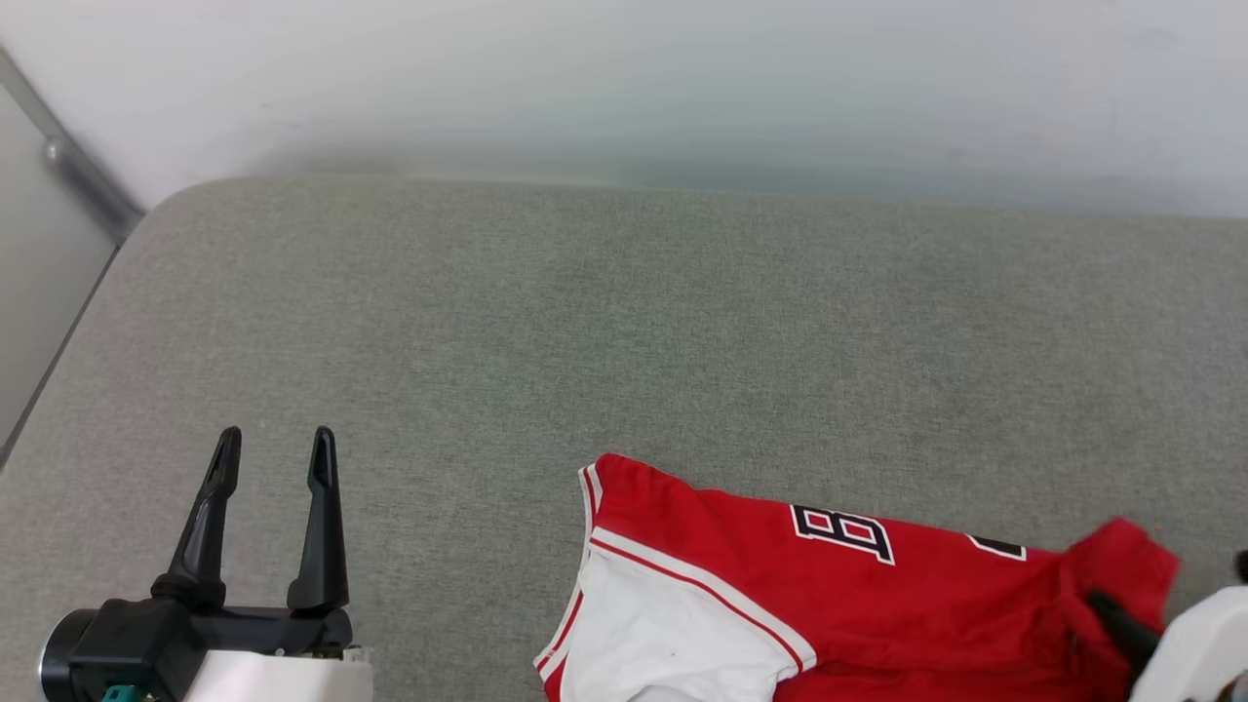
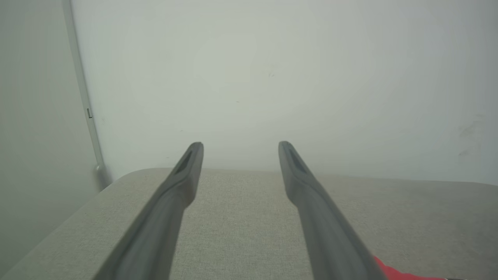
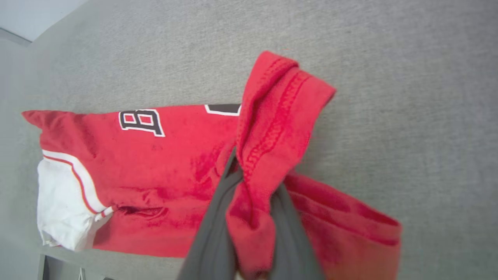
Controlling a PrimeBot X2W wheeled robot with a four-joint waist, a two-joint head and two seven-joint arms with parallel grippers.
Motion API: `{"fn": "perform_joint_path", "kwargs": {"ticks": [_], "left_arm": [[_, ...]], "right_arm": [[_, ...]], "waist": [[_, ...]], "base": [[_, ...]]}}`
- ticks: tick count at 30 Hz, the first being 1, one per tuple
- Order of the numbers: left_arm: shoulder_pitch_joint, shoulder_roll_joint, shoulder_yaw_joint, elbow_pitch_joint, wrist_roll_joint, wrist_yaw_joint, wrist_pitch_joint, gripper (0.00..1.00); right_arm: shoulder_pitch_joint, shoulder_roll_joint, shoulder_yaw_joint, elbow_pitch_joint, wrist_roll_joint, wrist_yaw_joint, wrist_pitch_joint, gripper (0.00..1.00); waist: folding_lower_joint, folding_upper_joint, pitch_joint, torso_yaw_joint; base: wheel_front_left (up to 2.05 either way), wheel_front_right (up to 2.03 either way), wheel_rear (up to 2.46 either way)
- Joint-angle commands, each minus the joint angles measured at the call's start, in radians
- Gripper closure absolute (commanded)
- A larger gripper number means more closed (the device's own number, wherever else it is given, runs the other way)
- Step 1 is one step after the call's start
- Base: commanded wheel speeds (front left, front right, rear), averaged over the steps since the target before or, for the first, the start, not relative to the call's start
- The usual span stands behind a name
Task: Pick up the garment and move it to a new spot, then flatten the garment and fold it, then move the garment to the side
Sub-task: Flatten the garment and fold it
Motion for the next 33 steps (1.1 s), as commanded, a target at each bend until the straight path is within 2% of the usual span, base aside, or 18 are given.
{"fn": "perform_joint_path", "kwargs": {"ticks": [1, 7, 11, 17, 18, 23, 33], "left_arm": [[0.006, -0.004, 0.002, 0.001, -0.005, -0.001, -0.002, 0.0], [0.01, -0.007, -0.005, 0.002, -0.01, -0.001, -0.002, 0.0], [0.009, -0.003, -0.012, 0.01, -0.012, -0.001, -0.002, 0.0], [-0.004, 0.009, -0.025, 0.018, -0.015, -0.001, -0.002, 0.0], [-0.008, 0.017, -0.032, 0.02, -0.016, -0.001, -0.002, 0.0], [-0.014, 0.016, -0.029, 0.014, -0.013, -0.001, -0.002, 0.0], [-0.009, 0.018, -0.04, 0.018, -0.015, -0.001, -0.002, 0.0]], "right_arm": [[0.017, 0.019, 0.019, -0.027, 0.013, 0.0, 0.018, 1.0], [0.053, 0.078, 0.105, -0.157, 0.103, 0.0, 0.086, 1.0], [0.063, 0.082, 0.197, -0.145, 0.225, 0.0, 0.053, 1.0], [0.018, 0.081, 0.377, -0.039, 0.343, 0.0, -0.075, 1.0], [-0.041, 0.081, 0.484, 0.038, 0.426, 0.0, -0.165, 1.0], [-0.134, 0.081, 0.58, 0.157, 0.466, 0.0, -0.264, 1.0], [-0.272, 0.08, 0.69, 0.399, 0.534, 0.0, -0.39, 1.0]], "waist": [[-0.0001, 0.0, -0.005, 0.005], [-0.0001, 0.0, -0.01, 0.025], [-0.0001, 0.0, -0.014, 0.041], [-0.0001, 0.0, -0.02, 0.067], [-0.0001, 0.0, -0.021, 0.083], [-0.0001, 0.0, -0.021, 0.101], [-0.0001, 0.0, -0.016, 0.123]], "base": [[0.0, 0.0, 0.0], [0.0, 0.0, 0.0], [0.0, 0.0, 0.0], [0.0, 0.0, 0.0], [0.0, 0.0, 0.0], [0.0, 0.0, 0.0], [0.0, 0.0, 0.0]]}}
